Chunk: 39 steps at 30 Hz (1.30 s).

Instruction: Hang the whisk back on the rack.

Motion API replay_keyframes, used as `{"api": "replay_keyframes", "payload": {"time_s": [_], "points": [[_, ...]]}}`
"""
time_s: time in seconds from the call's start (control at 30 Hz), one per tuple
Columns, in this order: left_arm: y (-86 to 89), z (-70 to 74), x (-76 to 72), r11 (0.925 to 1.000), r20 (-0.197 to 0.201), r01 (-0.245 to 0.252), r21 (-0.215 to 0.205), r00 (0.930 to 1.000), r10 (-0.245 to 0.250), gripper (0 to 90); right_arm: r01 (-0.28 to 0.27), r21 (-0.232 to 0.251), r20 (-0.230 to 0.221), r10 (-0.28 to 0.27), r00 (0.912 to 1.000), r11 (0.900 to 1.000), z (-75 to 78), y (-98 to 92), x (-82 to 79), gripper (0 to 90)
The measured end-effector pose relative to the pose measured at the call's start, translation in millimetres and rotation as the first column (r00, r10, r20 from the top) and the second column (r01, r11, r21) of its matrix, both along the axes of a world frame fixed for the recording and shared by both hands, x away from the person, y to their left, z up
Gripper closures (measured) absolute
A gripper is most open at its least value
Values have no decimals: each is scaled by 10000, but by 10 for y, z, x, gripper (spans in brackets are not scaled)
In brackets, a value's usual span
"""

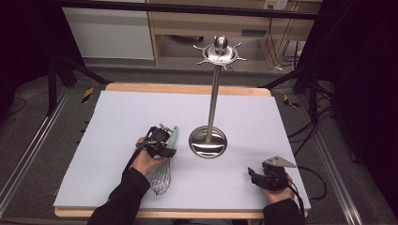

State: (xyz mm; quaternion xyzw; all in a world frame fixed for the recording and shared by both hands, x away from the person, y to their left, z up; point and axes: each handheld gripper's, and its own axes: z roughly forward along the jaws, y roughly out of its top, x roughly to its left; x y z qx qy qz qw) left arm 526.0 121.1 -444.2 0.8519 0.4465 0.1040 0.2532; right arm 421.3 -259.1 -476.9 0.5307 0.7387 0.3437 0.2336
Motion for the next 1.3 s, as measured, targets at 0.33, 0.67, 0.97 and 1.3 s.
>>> {"api": "replay_keyframes", "payload": {"time_s": [0.33, 0.67, 0.97, 1.3], "points": [[6, -88, 58, 9996, -481, -283, -83, 9985, 279, 575, 44, 37, -14, -44, 10000, 10000, 5, -4, 3, 380], [55, -70, 54, 9993, -840, -358, -117, 9959, 347, 644, -103, 0, 35, 103, 9999, 9999, 0, -7, 4, 392], [97, -59, -21, 9996, -748, 151, 253, 9971, -132, 664, -130, 32, 24, 130, 9999, 9999, -1, -3, 3, 397], [18, -38, 18, 9977, -815, 274, 626, 9964, -222, 635, -109, 74, 33, 109, 9999, 9999, 0, -7, 4, 392]]}}
